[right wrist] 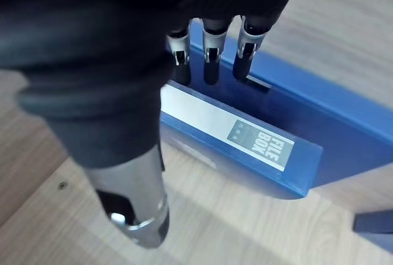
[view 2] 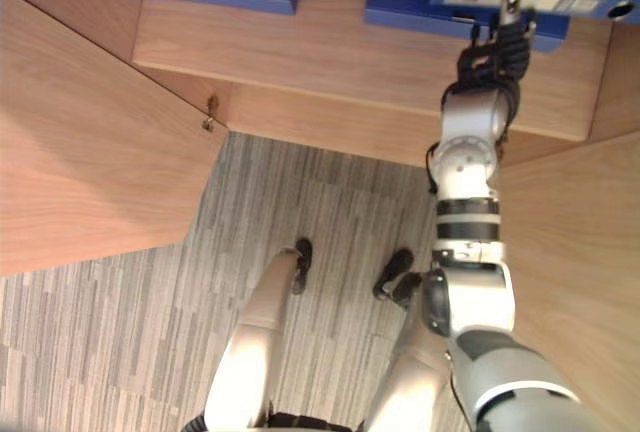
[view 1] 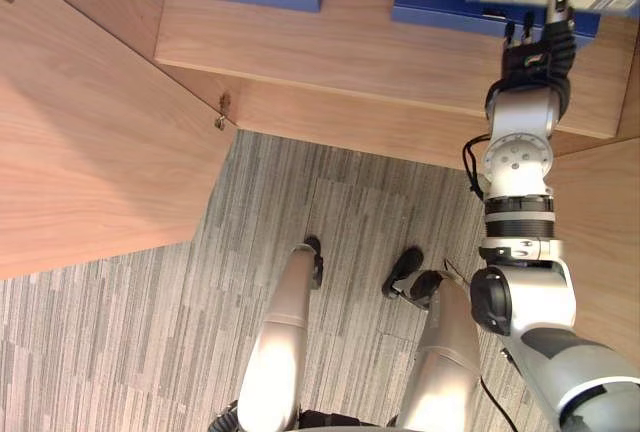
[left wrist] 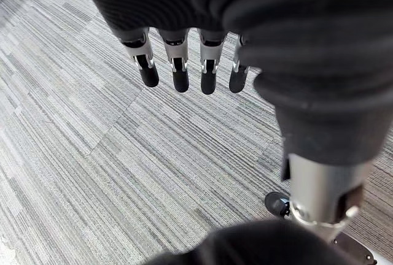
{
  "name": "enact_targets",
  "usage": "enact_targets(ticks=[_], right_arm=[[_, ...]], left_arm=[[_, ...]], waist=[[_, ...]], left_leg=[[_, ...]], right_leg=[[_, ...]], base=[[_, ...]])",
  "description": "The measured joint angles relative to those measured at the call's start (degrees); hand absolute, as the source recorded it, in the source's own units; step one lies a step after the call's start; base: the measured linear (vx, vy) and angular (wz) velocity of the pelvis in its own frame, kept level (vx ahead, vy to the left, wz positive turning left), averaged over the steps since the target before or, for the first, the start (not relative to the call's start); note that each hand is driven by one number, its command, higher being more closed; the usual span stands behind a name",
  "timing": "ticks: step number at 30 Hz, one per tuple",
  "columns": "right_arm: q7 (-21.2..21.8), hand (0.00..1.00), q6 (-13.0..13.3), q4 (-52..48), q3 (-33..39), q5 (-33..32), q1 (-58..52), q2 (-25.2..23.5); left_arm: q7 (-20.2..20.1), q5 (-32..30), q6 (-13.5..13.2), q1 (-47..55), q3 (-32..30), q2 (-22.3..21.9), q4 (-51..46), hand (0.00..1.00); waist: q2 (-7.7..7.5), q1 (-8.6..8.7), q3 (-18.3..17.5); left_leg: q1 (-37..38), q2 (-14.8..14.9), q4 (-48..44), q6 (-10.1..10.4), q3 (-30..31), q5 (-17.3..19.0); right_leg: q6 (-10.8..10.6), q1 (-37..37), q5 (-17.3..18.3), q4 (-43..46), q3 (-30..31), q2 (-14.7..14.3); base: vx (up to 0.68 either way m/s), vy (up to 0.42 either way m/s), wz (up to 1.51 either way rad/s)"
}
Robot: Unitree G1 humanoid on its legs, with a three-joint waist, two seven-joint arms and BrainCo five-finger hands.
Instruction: Walk over to the cabinet, pick up the folder, carry it to the office cabinet, place the folder inside the office cabinet, then close the office cabinet door
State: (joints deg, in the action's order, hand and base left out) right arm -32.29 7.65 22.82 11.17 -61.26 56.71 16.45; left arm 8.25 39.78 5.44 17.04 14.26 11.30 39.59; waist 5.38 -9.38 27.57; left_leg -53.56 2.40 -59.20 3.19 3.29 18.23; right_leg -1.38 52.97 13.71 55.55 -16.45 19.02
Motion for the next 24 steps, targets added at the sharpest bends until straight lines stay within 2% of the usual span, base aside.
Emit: enact_targets(ticks=[3, 5, 12, 15, 19, 24], right_arm=[[1.5, 0.0, -1.31, 2.11, -2.55, 1.76, -0.78, -1.33], [2.98, 0.0, -1.48, 2.82, -5.82, 1.77, -0.78, -2.66], [5.14, 0.0, -1.45, 2.86, -8.54, 3.44, -0.73, -5.46], [6.33, 0.0, -1.56, 2.93, -8.82, 6.06, -0.73, -5.61], [8.45, 0.0, -1.78, 3.68, -9.24, 6.43, -0.73, -5.62], [9.85, 0.0, -1.97, 3.81, -11.22, 6.48, -0.73, -5.54]], left_arm=[[-0.42, 0.18, -0.22, -0.02, -0.13, 0.12, 0.0, 0.0], [-1.01, -0.02, -0.13, -0.99, -2.0, -0.62, 1.91, 0.0], [-0.98, -4.27, -0.2, -5.82, -10.34, -3.3, 8.46, 0.0], [-1.06, -4.47, -0.32, -6.16, -14.69, -4.89, 9.73, 0.0], [-1.54, -8.82, -0.63, -7.39, -20.5, -6.38, 12.07, 0.0], [-1.9, -10.5, -0.98, -8.59, -24.49, -7.28, 13.38, 0.0]], waist=[[-0.03, 0.71, 0.02], [-0.08, 1.27, 0.05], [-0.59, 1.81, 0.33], [-0.82, 2.0, 0.46], [-2.01, 2.02, 0.41], [-2.26, 2.14, 0.42]], left_leg=[[0.02, 0.77, 0.0, -0.04, -0.37, 0.09], [0.27, 1.21, 0.08, -0.03, -0.82, 0.12], [0.68, 1.86, 0.18, 0.03, -1.26, 0.15], [0.68, 1.86, 0.22, 0.03, -1.26, 0.15], [0.75, 1.88, 0.72, 0.16, -1.23, 0.04], [0.81, 1.97, 1.1, 0.1, -1.24, -0.02]], right_leg=[[0.1, 0.07, -0.49, -0.67, 0.26, -0.79], [0.09, 0.14, -0.81, -0.99, 0.58, -1.2], [-0.05, 0.1, -0.96, -1.16, 0.93, -1.87], [0.0, 0.1, -1.0, -1.21, 0.92, -1.87], [0.13, 0.01, -1.2, -1.75, 0.8, -1.99], [-0.08, -0.27, -1.6, -2.66, 0.66, -2.17]], base=[[0.0, 0.055, -0.14], [-0.01, 0.058, -0.17], [-0.01, 0.04, -0.06], [0.01, 0.047, 0.0], [0.0, 0.055, 0.0], [0.01, 0.065, -0.01]])
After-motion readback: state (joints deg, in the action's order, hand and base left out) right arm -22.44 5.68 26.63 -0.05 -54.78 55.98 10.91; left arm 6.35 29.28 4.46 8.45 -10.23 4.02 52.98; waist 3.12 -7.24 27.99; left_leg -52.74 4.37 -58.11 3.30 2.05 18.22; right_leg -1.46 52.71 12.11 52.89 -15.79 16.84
